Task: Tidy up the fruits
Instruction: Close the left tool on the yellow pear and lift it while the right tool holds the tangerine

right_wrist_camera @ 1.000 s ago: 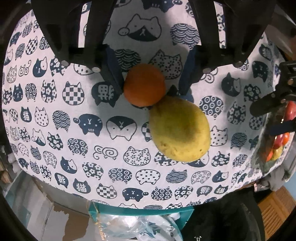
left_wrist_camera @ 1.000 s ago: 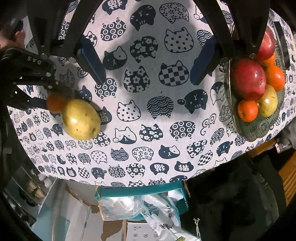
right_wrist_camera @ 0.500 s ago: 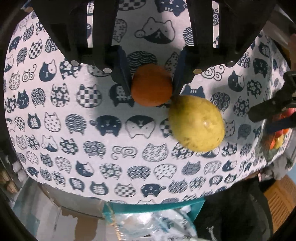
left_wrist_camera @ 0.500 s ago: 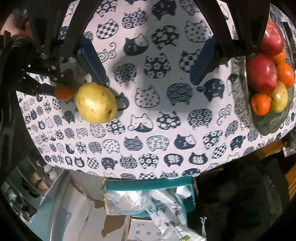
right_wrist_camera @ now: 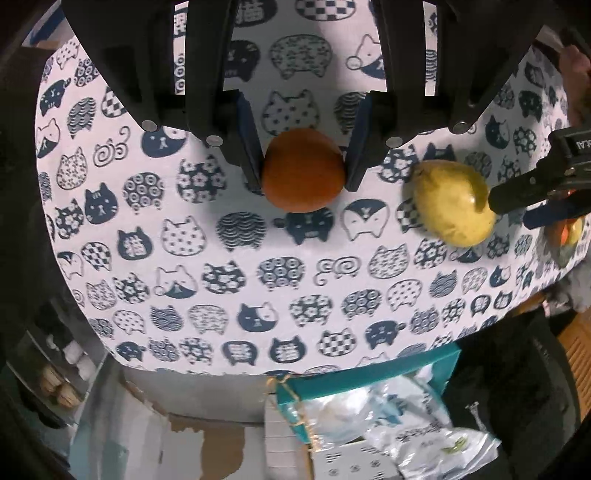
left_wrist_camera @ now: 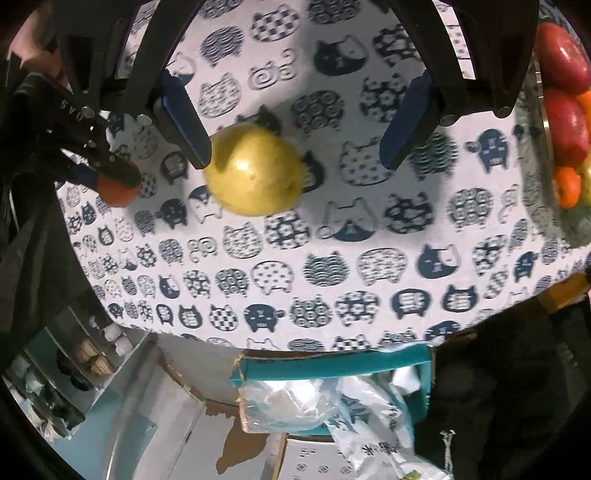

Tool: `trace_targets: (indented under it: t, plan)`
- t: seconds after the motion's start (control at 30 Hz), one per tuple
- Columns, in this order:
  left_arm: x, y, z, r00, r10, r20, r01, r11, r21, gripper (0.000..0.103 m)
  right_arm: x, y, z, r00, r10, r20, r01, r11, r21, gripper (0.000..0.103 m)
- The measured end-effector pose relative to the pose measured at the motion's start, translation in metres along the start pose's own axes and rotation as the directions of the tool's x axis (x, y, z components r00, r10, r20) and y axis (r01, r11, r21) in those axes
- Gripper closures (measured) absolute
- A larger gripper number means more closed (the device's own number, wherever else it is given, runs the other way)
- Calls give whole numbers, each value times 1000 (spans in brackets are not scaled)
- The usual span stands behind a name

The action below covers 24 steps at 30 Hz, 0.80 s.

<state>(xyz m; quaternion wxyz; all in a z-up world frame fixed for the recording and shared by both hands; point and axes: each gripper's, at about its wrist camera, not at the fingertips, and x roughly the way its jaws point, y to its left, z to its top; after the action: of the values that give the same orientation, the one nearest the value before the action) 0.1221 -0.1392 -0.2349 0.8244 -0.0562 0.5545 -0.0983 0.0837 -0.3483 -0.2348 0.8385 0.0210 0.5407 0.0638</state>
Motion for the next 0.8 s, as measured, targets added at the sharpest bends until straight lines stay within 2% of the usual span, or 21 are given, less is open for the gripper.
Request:
trace_targets:
  t: [0.27,0.57,0.67,0.77,0.8]
  plan:
    - [25,-22,4,998,-24,-57,25,999,22,10,3,-18,-1,1000,-8,-5,8,999,44,60]
    - [48,-18,3,993,-37,-111,36,999,-12,10,6,-25,-1,1000,2,-9,-1,998,59,60]
    - [50,-17,3,993,-41,-111,40,999,-9,13,7,-22,-1,1000,4,-11,-3,999,53,60]
    - [50,-17,3,990,-87,-112,85,996,-16,26,8,-20,-1,1000,5,-11,-5,999,48,60]
    - [49,-19,3,990,-82,-111,82,997,-6,26,8,-19,0,1000,4,-12,-4,999,47,60]
